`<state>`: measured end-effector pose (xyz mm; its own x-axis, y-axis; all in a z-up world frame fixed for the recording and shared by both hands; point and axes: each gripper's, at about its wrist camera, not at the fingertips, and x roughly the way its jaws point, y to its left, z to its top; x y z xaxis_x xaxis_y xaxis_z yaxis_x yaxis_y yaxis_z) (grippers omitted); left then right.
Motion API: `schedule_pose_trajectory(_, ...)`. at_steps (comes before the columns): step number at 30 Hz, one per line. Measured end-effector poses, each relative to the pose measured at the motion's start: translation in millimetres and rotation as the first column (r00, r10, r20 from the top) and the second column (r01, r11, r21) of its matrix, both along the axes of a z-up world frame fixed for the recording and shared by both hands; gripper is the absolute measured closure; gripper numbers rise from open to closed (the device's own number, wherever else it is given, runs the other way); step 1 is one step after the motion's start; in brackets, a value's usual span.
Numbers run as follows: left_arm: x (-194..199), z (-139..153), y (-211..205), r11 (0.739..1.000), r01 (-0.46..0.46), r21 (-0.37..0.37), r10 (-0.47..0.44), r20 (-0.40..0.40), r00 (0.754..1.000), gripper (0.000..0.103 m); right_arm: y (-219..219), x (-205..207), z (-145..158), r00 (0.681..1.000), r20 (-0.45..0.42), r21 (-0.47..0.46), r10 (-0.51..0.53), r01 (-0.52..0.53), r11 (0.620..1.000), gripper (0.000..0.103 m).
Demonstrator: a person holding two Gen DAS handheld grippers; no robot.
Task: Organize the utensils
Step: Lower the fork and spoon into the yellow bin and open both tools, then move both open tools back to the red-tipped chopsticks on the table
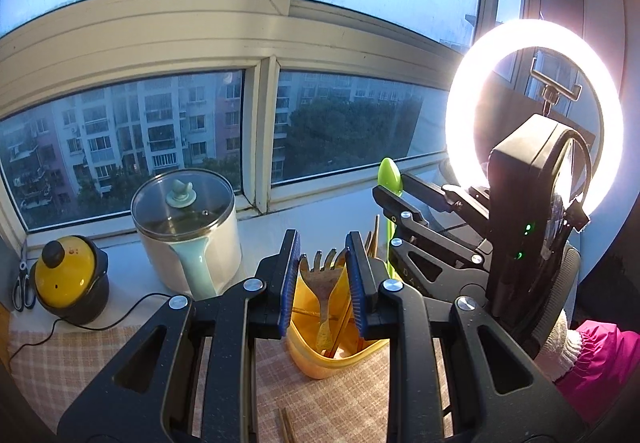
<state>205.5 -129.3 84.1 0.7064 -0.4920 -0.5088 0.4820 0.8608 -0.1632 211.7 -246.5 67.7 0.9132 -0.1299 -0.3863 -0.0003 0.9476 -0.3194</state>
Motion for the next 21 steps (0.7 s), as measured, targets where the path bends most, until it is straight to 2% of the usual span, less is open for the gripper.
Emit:
schedule_pose_trajectory(11,5.5,-12.2,2.2,1.000,0.017,0.001,-0.017,-0.053,0.998,0.080,-4.3,0.7,-12.8,0.997,-0.077,0.016,0.024,-0.023,1.000,0.077)
schedule_pose_trajectory(13,3.9,-13.2,3.6,1.000,0.015,0.002,-0.015,-0.054,0.998,0.079,-5.6,-2.1,-14.6,0.996,-0.091,0.021,0.022,-0.020,1.000,0.066)
schedule_pose_trajectory(14,3.5,-13.3,4.6,1.000,0.011,0.002,-0.011,-0.056,0.998,0.069,-6.8,-3.8,-15.3,0.995,-0.095,0.025,0.023,-0.021,0.999,0.060)
schedule_pose_trajectory(15,3.0,-13.3,7.1,1.000,0.004,-0.004,-0.004,-0.057,0.998,0.064,-7.7,-7.2,-15.7,0.995,-0.096,0.029,0.024,-0.022,0.999,0.047)
schedule_pose_trajectory(16,2.3,-13.1,9.5,1.000,-0.002,-0.010,0.001,-0.053,0.999,0.062,-8.6,-9.7,-15.7,0.995,-0.094,0.031,0.024,-0.021,0.999,0.041)
schedule_pose_trajectory(21,-3.4,-12.9,19.8,1.000,-0.022,-0.019,0.021,-0.053,0.998,0.062,-12.8,-23.6,-14.8,0.995,-0.100,0.048,0.030,-0.026,0.999,0.041)
